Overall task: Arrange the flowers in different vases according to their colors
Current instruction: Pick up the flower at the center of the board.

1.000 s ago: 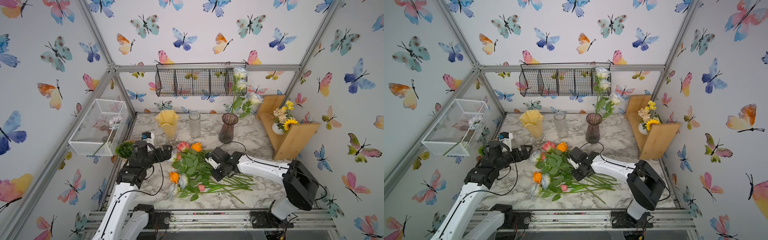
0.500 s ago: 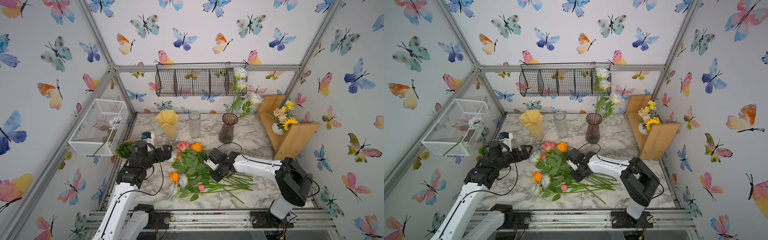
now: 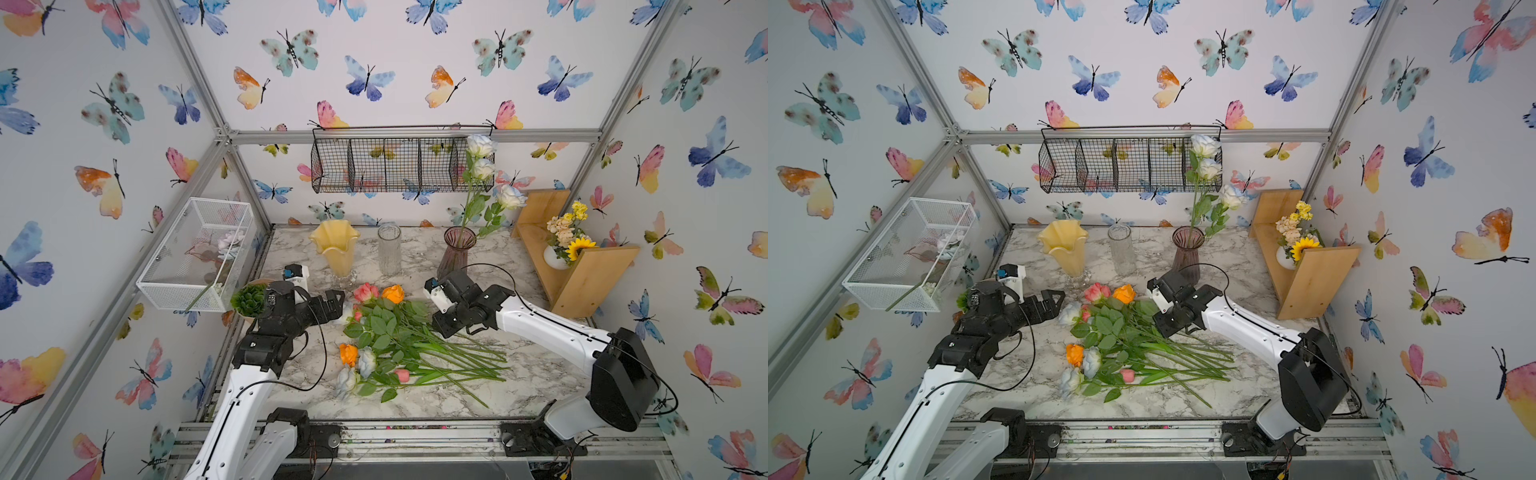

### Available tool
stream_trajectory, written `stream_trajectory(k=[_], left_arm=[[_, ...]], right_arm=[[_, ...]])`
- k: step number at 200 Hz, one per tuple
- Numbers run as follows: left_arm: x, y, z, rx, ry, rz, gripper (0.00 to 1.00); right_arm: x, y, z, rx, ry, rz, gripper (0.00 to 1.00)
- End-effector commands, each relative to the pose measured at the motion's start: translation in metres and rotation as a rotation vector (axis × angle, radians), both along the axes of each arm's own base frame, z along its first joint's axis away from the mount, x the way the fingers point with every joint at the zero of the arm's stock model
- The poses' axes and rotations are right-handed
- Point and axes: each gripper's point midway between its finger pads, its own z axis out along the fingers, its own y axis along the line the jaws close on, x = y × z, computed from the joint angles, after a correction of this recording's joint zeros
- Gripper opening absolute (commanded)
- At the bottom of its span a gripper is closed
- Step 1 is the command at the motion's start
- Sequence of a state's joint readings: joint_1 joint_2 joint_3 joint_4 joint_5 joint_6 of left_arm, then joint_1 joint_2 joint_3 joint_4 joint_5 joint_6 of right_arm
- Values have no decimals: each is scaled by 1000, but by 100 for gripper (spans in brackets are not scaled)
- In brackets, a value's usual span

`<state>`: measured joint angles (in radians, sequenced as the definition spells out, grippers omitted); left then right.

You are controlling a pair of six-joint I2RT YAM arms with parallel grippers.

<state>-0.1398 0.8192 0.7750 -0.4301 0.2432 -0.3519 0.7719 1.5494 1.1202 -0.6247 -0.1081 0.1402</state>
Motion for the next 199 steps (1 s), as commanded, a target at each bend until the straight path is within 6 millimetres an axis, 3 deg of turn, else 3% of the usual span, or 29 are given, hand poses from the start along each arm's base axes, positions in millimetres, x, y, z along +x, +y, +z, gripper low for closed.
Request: stream_trajectory(k=[1,96,199], left_arm=[[-2,-3,2,-2,-15,-18,99],[-2,-3,3,-3,-18,-18,99],[-2,-2,3,-1,-19,-15,99]], right_arm=[[-13,-2,-19,-52,92,31,29],[-10,-2,-56,-99,133,22,30],[-2,1,-71,-118,118,34,25]])
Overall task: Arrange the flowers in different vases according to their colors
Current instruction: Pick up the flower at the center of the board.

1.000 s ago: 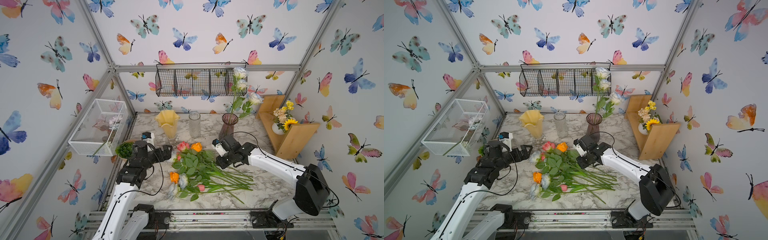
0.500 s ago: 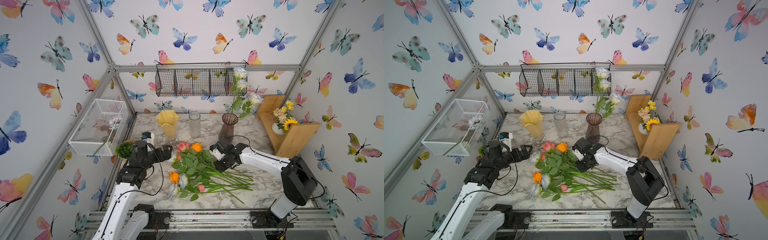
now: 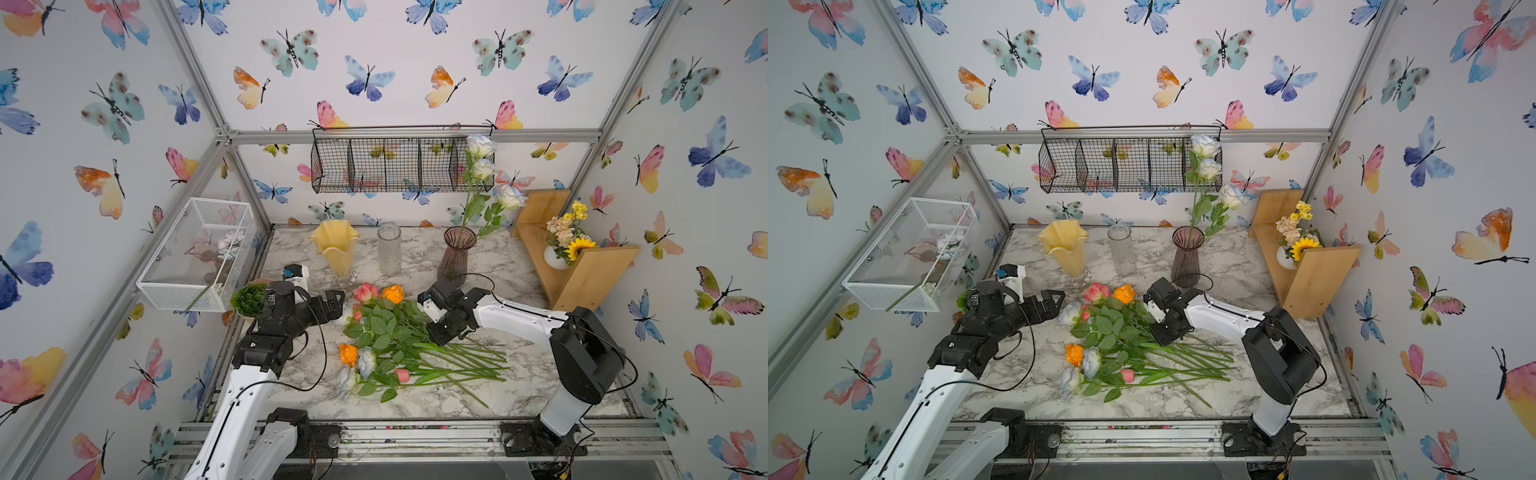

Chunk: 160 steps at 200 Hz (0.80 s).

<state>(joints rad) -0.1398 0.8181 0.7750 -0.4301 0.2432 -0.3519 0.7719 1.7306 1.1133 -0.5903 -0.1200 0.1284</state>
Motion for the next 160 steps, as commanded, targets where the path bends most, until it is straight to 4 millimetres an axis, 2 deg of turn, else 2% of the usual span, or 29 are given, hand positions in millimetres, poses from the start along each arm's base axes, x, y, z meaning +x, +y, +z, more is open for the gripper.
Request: stream_trajectory(k=[1,39,62,102,160], left_arm=[[-2,-2,3,-1,-18,-15,99],[-2,-2,2,-1,-15,-15,99],[-1,-2,2,1,-16,-14,99],[-1,-1,1,0,-13,-10,99],[-1,-1,2,0,-13,-9,99]], right_arm=[[0,0,-9,-15,5,20,25],[0,2,-10,-8,-1,34,20],[2,2,-7,-8,-18,46,11],[10,3,14,7,-88,68,2],[21,2,50,25,-206,93,2]])
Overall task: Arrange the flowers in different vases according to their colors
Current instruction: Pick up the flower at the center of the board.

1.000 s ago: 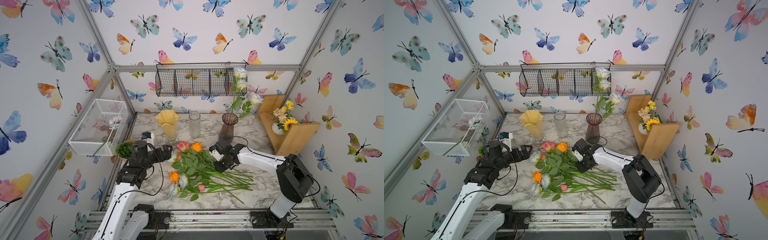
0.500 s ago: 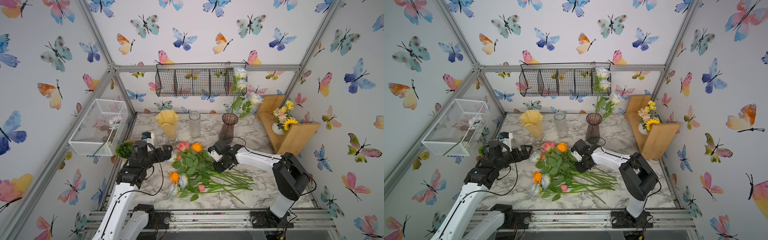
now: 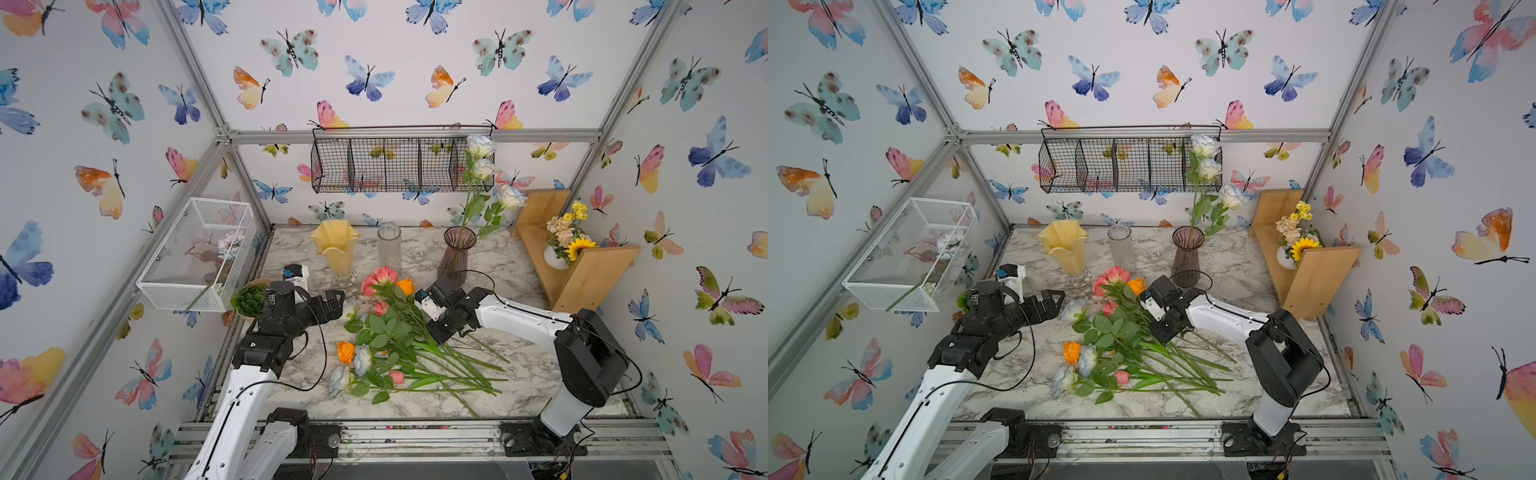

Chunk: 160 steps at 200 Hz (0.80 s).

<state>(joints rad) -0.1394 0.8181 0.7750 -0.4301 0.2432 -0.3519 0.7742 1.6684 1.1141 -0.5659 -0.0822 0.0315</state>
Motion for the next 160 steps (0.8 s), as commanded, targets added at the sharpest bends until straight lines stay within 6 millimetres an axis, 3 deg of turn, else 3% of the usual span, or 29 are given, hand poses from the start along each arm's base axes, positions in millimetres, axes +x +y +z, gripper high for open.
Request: stream_trajectory(k=[1,78,101,128,160], left_arm=[[-1,-1,2,1,-13,-10,99],[-1,-1,2,0,-15,-10,99],[-1,-1,2,0,-15,-11,99],[-1,-2,2,0,-14,-14,99],[-1,-2,1,-2,-12,-15,99]], right_arm=[[11,0,28,10,-92,11,2],[16,14,96,165,-233,52,2],[21,20,124,240,-285,34,2],[36,30,176,359,-405,-2,2],[56,47,259,543,-573,-34,2]])
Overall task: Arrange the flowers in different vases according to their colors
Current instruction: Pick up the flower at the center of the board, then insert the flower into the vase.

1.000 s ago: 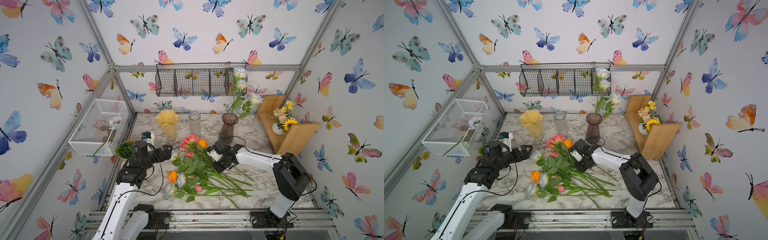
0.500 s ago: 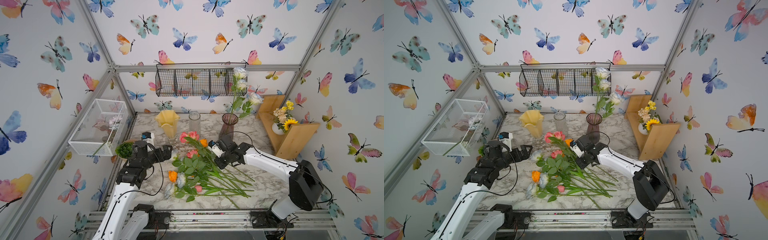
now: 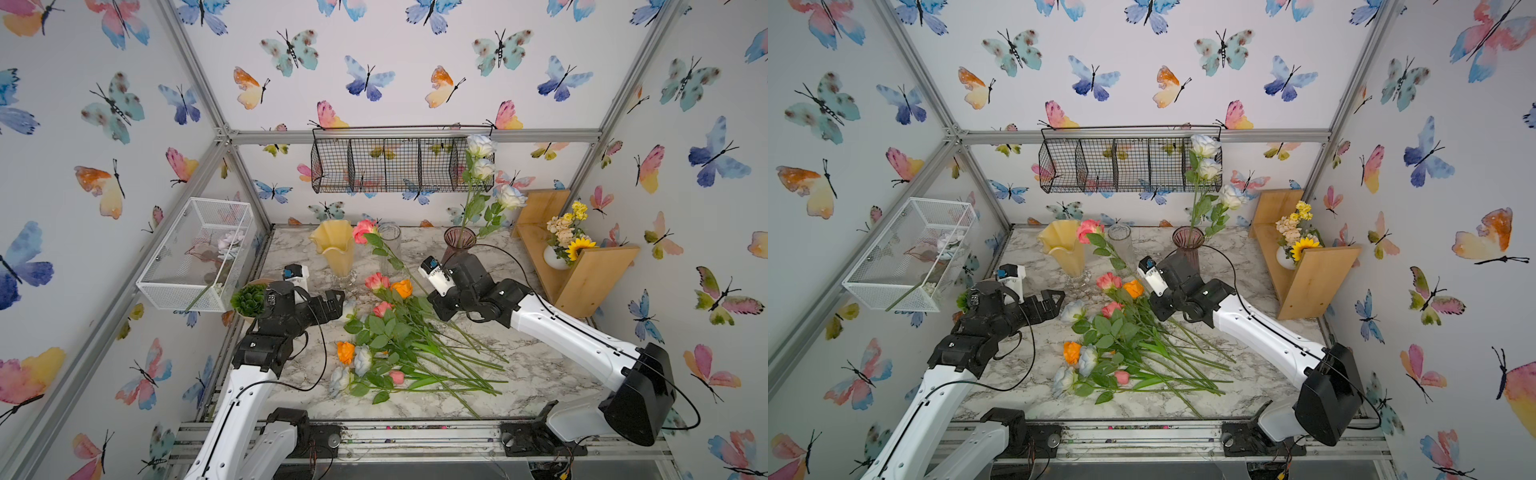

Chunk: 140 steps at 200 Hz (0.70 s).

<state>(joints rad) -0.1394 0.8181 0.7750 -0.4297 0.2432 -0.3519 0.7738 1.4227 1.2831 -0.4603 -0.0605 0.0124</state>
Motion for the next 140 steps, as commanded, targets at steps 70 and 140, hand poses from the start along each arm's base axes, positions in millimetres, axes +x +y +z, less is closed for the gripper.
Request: stream_trajectory(k=[70,140], left_arm=[[-2,-2,2,-4,-14,-16,99],[-2,-3,2,-6,-15,-17,99]], right_arm=[[85,45,221,557,-516,-93,2],[150,70,261,759,-713,-112,2]])
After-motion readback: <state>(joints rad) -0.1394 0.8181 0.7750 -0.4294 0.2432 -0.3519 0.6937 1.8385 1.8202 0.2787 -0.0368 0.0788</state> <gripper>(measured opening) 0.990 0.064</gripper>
